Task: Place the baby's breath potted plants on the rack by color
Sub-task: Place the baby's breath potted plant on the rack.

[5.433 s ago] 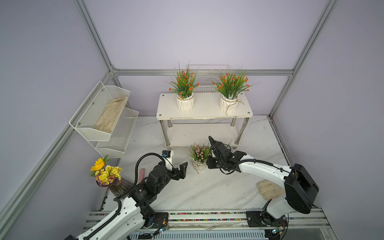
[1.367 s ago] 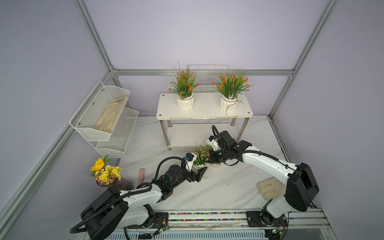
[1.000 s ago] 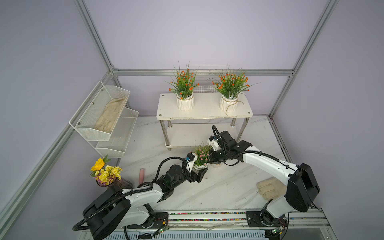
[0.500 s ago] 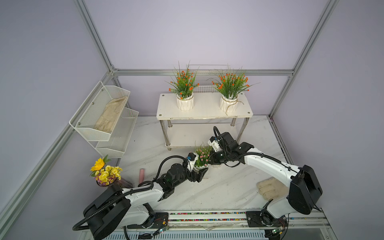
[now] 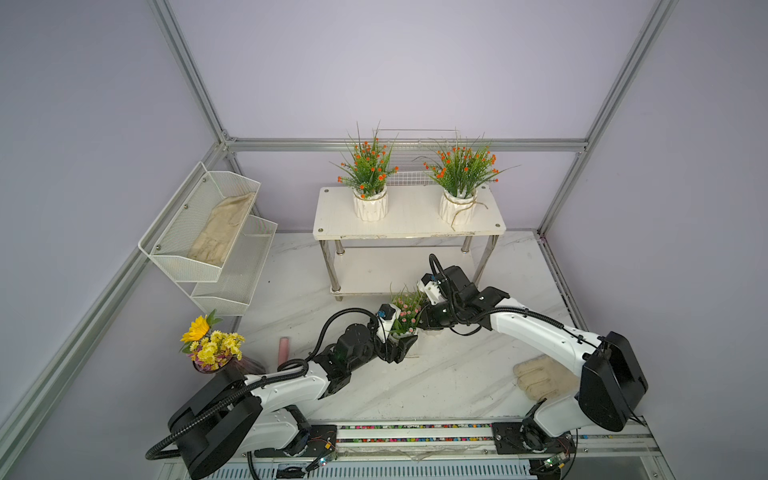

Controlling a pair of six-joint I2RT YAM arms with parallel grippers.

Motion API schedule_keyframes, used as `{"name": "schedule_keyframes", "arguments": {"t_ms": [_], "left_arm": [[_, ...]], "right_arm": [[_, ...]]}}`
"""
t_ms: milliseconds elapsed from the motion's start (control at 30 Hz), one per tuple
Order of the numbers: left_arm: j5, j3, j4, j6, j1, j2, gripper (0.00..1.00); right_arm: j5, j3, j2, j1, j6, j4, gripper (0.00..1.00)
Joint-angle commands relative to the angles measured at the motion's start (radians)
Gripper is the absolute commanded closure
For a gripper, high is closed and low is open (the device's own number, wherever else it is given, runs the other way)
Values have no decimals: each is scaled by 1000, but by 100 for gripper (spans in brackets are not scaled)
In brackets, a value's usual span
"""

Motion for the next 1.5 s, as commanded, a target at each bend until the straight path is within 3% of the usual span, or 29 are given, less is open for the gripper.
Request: {"name": "schedule_keyframes", "arguments": {"t_ms": [0,267,800,1033,1467], "left_arm": [[39,38,-52,-4,-8,13,41],[-77,21,-112,-25,-8,2,52],[-132,-14,-105,-50,-7,41,56],[-152,-35,-102,-56,-8,27,57],[-187,-44,-136,-62,-8,-6,59]], "right_arm": [[-82,7,-50,8,-4,163,95],[-67,-14,-32,8,-1,175,93],[-56,-63,2,8,12,221,89],[-57,-61,10,8,13,217,82],[-36,-17,-29,8,26,181,82]]}}
